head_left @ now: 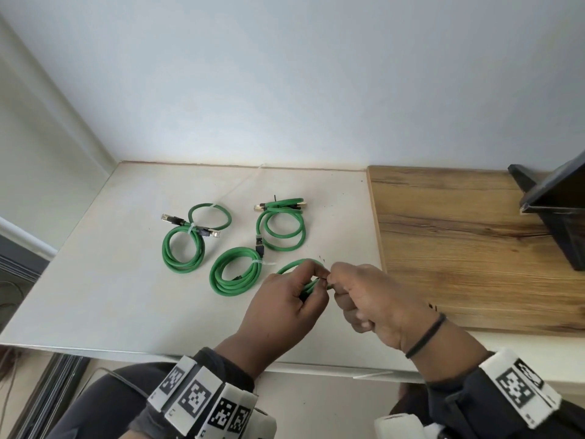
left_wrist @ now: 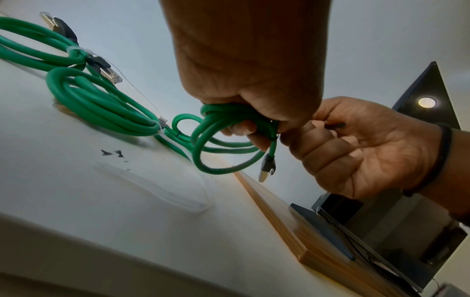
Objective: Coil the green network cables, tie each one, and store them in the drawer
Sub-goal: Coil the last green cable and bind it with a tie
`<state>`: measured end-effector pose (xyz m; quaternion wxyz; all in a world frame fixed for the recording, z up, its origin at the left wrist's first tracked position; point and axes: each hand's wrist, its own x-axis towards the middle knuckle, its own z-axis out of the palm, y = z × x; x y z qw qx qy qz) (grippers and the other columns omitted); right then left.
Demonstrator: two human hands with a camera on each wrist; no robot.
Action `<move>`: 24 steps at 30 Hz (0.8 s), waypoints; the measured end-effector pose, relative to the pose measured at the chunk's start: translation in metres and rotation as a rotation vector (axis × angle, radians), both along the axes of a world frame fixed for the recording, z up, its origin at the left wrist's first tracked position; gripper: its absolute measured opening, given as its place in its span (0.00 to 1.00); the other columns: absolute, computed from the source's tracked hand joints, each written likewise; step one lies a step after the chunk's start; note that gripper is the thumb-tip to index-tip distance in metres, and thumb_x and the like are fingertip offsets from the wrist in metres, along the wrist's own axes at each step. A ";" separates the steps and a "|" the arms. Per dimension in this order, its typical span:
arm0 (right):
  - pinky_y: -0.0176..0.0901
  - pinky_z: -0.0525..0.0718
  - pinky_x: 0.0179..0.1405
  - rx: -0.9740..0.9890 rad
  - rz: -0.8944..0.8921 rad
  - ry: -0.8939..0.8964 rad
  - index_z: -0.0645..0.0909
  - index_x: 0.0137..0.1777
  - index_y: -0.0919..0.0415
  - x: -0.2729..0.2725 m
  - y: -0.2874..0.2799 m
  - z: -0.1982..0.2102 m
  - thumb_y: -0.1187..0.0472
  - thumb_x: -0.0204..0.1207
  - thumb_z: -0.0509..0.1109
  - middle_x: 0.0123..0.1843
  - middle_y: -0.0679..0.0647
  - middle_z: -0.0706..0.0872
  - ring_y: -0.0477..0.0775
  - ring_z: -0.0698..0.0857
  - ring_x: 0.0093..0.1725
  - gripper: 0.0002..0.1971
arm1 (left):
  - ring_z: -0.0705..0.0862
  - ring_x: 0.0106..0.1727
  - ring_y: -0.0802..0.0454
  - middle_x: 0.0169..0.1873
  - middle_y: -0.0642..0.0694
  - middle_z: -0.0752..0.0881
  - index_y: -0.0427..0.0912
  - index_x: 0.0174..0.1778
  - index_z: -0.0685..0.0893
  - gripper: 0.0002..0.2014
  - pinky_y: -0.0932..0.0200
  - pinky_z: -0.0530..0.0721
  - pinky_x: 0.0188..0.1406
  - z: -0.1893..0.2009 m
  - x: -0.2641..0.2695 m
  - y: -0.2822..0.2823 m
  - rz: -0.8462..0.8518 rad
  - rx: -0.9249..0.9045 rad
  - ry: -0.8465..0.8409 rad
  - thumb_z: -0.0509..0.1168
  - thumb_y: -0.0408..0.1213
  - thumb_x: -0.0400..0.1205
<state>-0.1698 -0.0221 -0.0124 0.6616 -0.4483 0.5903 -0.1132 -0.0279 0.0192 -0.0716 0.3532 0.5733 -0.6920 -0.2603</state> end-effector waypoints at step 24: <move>0.40 0.72 0.31 -0.148 0.081 0.044 0.73 0.32 0.57 0.005 0.006 -0.017 0.53 0.83 0.58 0.28 0.50 0.77 0.48 0.73 0.27 0.17 | 0.76 0.26 0.52 0.22 0.45 0.79 0.53 0.51 0.79 0.08 0.54 0.73 0.32 -0.019 0.016 -0.006 -0.009 0.024 0.091 0.57 0.47 0.83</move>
